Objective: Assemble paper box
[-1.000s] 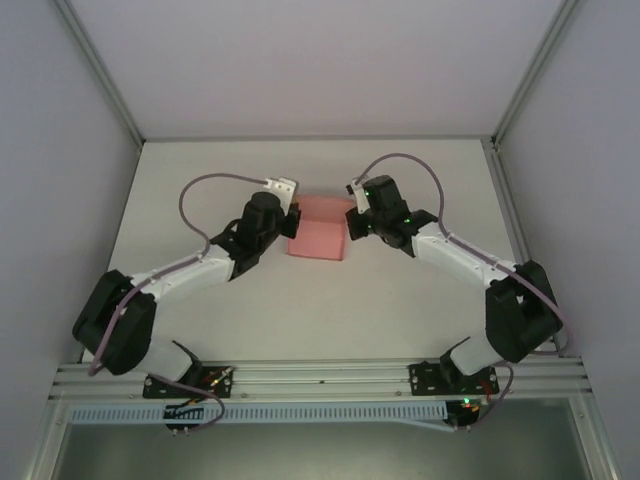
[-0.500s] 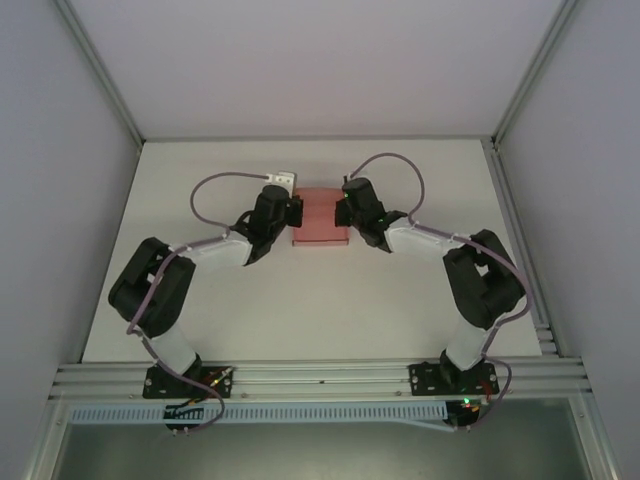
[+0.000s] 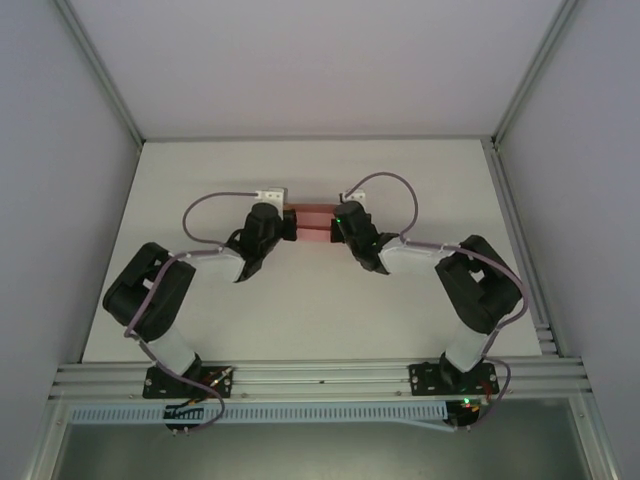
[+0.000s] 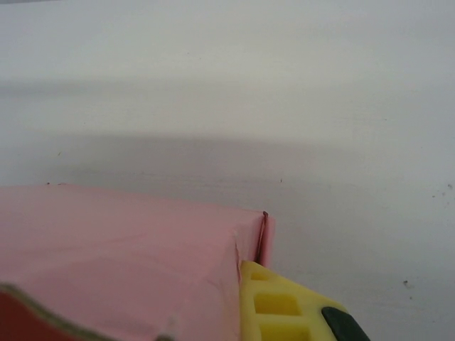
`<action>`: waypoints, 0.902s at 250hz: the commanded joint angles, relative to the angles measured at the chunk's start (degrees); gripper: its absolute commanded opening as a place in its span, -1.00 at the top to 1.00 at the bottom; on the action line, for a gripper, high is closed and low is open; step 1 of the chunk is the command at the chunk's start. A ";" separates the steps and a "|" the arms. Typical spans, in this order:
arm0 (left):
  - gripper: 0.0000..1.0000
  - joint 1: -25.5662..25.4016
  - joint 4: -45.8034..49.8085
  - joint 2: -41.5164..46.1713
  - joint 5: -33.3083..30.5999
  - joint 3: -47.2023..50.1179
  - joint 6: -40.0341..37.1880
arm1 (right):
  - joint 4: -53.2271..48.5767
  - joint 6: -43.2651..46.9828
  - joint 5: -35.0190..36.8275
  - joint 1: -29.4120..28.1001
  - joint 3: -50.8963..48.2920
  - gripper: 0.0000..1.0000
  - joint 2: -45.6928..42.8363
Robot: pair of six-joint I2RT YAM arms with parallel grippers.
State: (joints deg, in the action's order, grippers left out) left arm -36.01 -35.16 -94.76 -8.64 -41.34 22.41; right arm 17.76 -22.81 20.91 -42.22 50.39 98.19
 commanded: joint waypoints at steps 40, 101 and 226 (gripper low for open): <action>0.02 -1.84 8.12 7.22 4.98 5.64 0.96 | 2.88 2.86 4.35 -5.56 -5.54 1.00 -3.94; -1.00 -1.86 20.64 17.73 1.71 6.61 2.24 | -0.86 5.73 8.85 -7.68 -6.87 1.00 -4.06; -0.99 0.24 44.44 36.49 0.65 -2.24 14.21 | 7.88 10.82 16.77 -13.39 -10.32 0.84 -4.73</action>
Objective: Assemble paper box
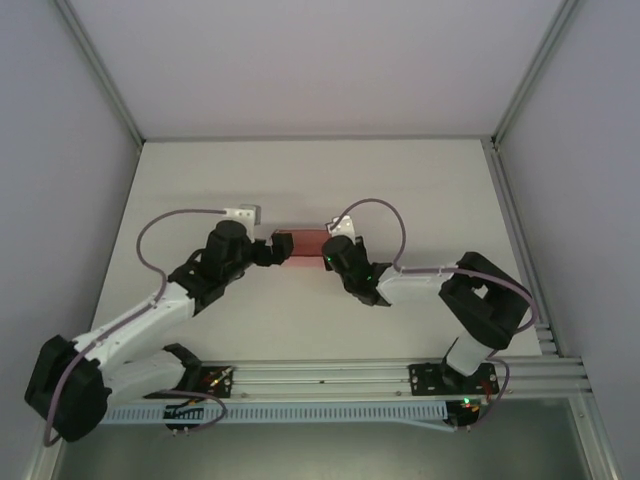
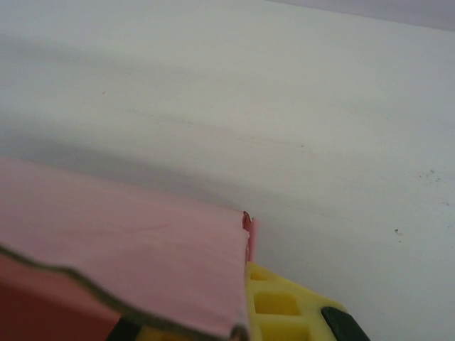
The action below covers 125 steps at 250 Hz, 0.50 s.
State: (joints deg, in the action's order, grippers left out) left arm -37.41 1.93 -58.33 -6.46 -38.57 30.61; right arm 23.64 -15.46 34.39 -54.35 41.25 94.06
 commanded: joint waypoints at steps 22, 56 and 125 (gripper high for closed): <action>-0.99 4.28 11.38 -3.65 -0.82 -8.38 7.69 | 2.85 4.12 3.58 -1.81 -1.40 0.80 -0.50; -1.00 8.67 11.29 -11.43 5.63 -10.04 8.65 | 3.45 3.43 4.10 -2.36 -1.57 0.76 -0.23; -0.98 11.54 1.77 -22.01 19.33 -7.47 10.17 | 2.60 3.69 3.94 -4.08 -1.77 0.74 0.64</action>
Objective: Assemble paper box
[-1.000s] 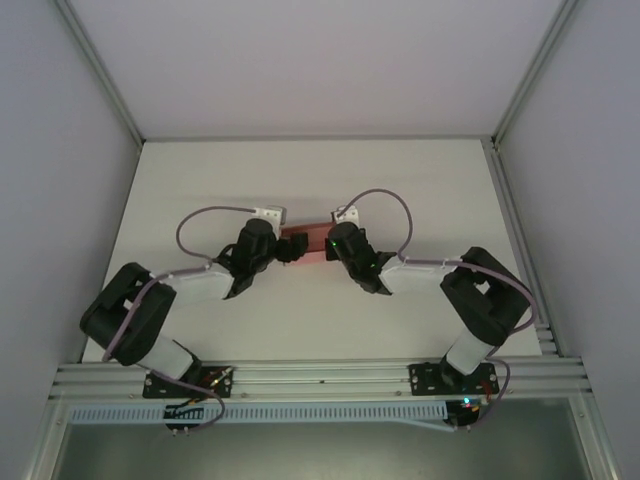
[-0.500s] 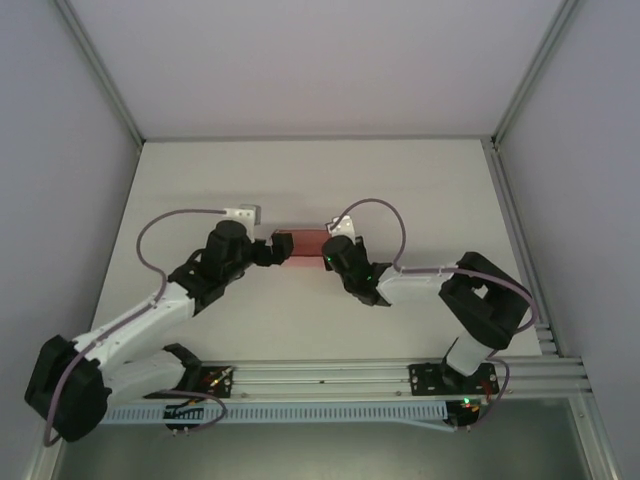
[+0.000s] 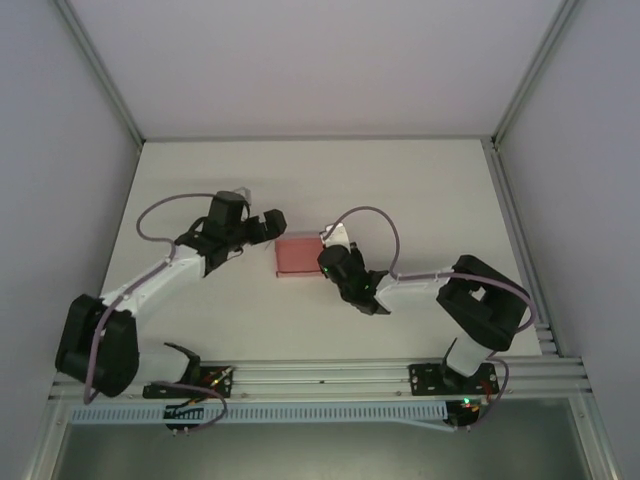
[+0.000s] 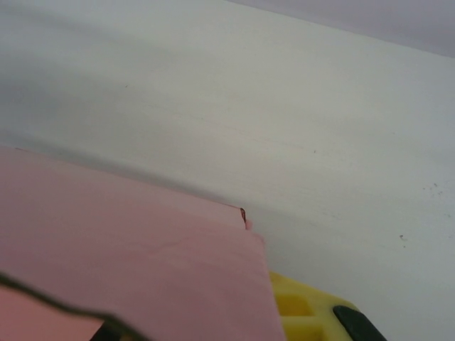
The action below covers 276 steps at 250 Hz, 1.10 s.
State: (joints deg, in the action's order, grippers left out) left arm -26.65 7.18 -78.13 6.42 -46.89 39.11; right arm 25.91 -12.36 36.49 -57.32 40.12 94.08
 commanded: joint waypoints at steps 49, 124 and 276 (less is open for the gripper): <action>-0.81 1.68 -5.82 -5.74 7.50 3.92 2.02 | -4.33 -3.08 0.53 -1.75 -1.45 0.55 -0.52; -0.58 2.70 -10.74 -11.71 9.51 7.00 2.59 | -9.45 -8.53 -4.02 -1.83 -5.85 0.19 -8.26; 0.05 3.18 -13.96 -16.85 11.89 5.67 -0.26 | -18.50 -16.52 -12.10 4.81 -12.65 -0.99 -29.86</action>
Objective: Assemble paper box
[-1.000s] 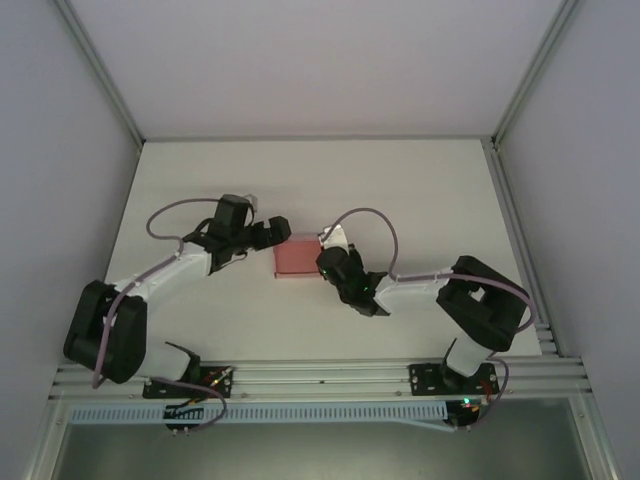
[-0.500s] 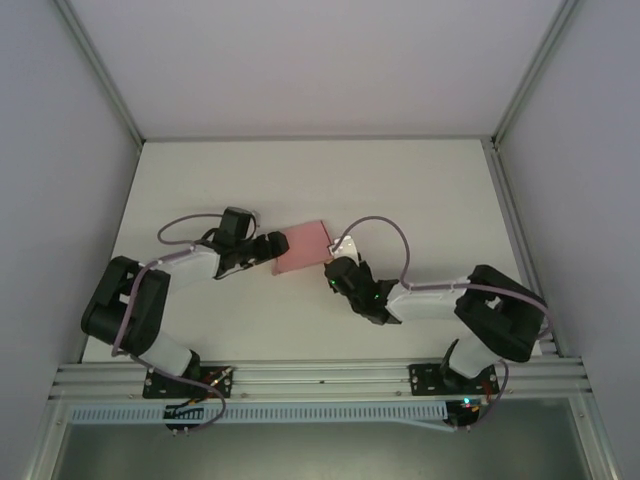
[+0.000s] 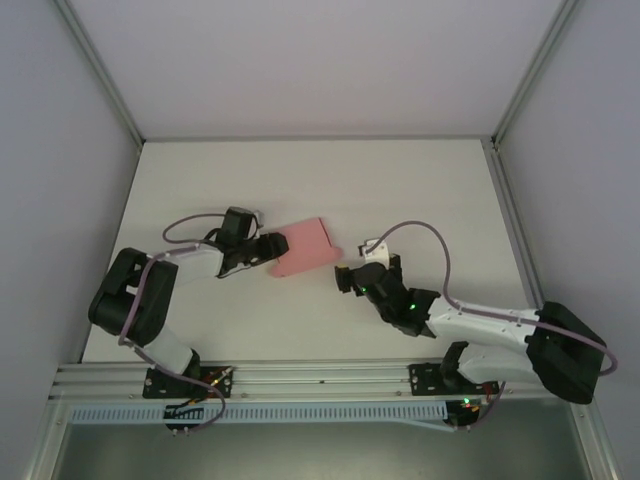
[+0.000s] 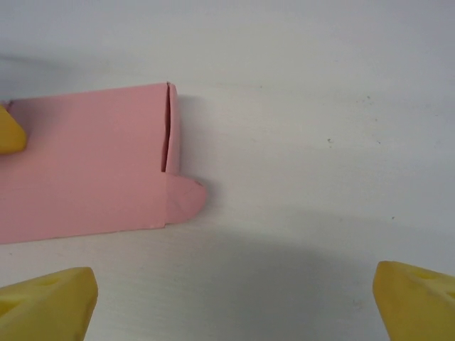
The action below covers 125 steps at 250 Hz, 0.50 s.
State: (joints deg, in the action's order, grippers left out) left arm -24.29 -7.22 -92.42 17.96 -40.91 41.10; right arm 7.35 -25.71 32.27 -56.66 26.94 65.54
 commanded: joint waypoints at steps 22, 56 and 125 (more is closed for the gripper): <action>0.21 1.33 -1.78 -2.94 2.22 0.36 -2.76 | -1.03 -7.38 -17.05 9.94 2.20 -1.00 -0.10; 0.25 2.53 -7.61 -3.19 6.86 2.39 -3.04 | -2.04 -9.14 -25.64 15.51 4.95 -1.00 3.18; 0.47 7.10 -24.35 -4.11 20.07 8.43 0.13 | -3.83 -12.67 -42.48 22.35 13.39 -1.00 14.33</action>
State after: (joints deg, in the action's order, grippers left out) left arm -19.33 -21.69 -95.20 29.47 -35.81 40.01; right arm 4.49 -35.20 0.80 -36.49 36.60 75.53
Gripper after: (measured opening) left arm 0.307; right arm 0.996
